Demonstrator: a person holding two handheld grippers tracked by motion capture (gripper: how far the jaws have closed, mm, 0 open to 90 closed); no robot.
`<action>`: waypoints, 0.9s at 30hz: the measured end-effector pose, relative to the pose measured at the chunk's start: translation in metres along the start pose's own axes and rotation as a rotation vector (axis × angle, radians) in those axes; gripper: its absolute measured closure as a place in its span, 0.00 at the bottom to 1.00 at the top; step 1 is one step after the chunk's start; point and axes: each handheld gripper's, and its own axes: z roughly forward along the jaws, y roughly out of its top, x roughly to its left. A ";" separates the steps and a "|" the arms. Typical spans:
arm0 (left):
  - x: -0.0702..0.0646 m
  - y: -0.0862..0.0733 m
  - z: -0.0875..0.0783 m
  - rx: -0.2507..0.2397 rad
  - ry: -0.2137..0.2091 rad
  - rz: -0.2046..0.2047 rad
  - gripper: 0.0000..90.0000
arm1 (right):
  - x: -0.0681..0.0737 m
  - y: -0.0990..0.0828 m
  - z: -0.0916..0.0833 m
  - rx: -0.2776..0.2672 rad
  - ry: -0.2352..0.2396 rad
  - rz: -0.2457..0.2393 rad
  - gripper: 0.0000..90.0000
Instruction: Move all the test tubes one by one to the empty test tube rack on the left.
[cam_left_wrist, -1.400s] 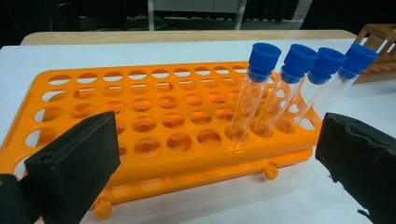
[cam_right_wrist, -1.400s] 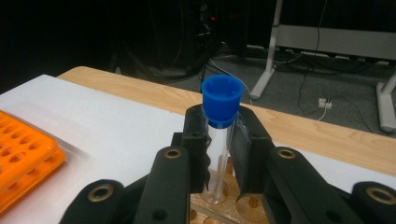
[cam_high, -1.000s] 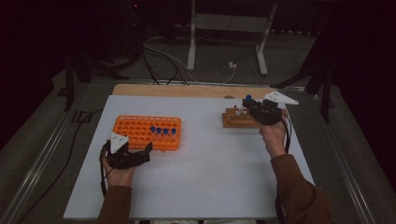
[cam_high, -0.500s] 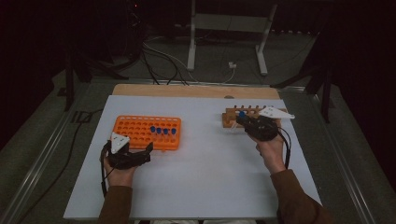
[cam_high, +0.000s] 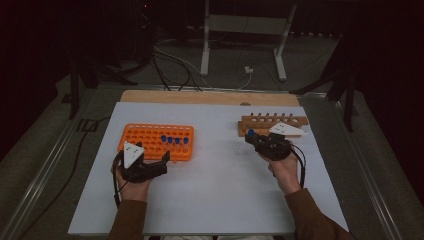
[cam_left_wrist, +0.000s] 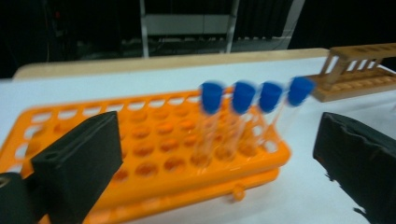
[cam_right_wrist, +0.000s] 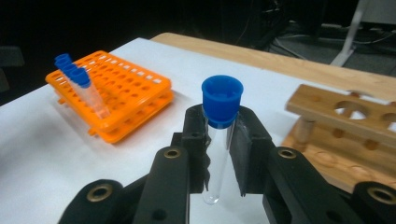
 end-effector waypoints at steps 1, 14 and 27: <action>-0.004 0.002 -0.001 -0.009 -0.011 0.002 0.04 | 0.002 0.000 0.002 0.006 0.004 -0.001 0.85; -0.079 0.021 0.018 -0.006 -0.127 0.152 0.12 | 0.027 0.003 0.014 0.022 0.053 -0.008 0.85; -0.120 0.010 0.072 0.099 -0.230 0.128 0.23 | 0.039 0.001 0.021 0.028 0.080 -0.008 0.85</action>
